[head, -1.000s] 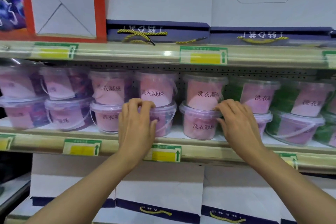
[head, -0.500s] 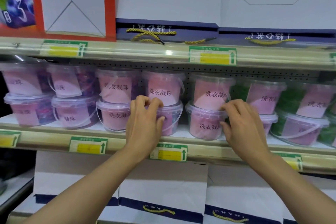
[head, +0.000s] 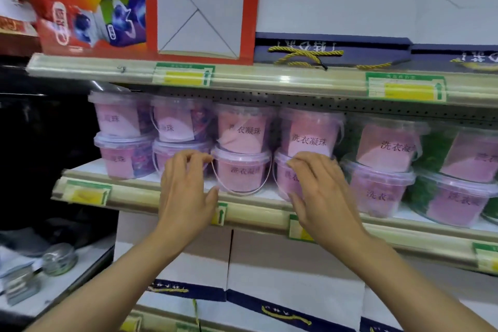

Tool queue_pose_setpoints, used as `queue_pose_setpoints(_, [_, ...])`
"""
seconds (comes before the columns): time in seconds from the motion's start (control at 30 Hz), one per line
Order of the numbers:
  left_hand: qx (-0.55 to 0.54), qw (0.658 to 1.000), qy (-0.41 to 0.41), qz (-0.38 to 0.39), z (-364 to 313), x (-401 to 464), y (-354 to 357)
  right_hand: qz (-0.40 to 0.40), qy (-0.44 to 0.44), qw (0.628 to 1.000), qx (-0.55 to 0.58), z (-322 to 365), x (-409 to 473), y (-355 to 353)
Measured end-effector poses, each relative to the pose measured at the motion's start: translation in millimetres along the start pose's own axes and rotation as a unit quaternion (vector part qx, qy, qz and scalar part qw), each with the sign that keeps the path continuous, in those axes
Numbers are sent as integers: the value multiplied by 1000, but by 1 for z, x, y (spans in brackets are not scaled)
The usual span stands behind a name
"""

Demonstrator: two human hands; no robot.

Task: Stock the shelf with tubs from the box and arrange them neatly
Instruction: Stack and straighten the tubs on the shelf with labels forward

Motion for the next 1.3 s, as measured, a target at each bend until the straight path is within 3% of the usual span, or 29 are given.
queue_pose_setpoints(0.5, [-32, 998, -60, -14, 83, 31, -19, 3, -3, 998, -69, 41, 51, 56])
queue_pose_setpoints(0.97, [-55, 995, -80, -3, 83, 40, -7, -4, 11, 998, -67, 45, 48, 57])
queue_pose_setpoints(1.13, [-15, 997, -62, -36, 88, 36, -15, -6, 19, 998, -57, 50, 48, 54])
queue_pose_setpoints(1.23, [62, 992, -52, -96, 103, 39, -29, -10, 18, 998, -61, 53, 47, 55])
queue_pose_setpoints(1.3, [101, 989, -67, -90, 116, 45, -36, -10, 22, 998, -63, 53, 48, 57])
Point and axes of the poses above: each hand's wrist, its own x-axis towards the middle knuckle, its own y-axis out of the palm, z = x × y, the point moved 2 cm from there along x, towards the middle knuckle, and after that the axes turned 7 degrees about -z, right-handed, at the moved point
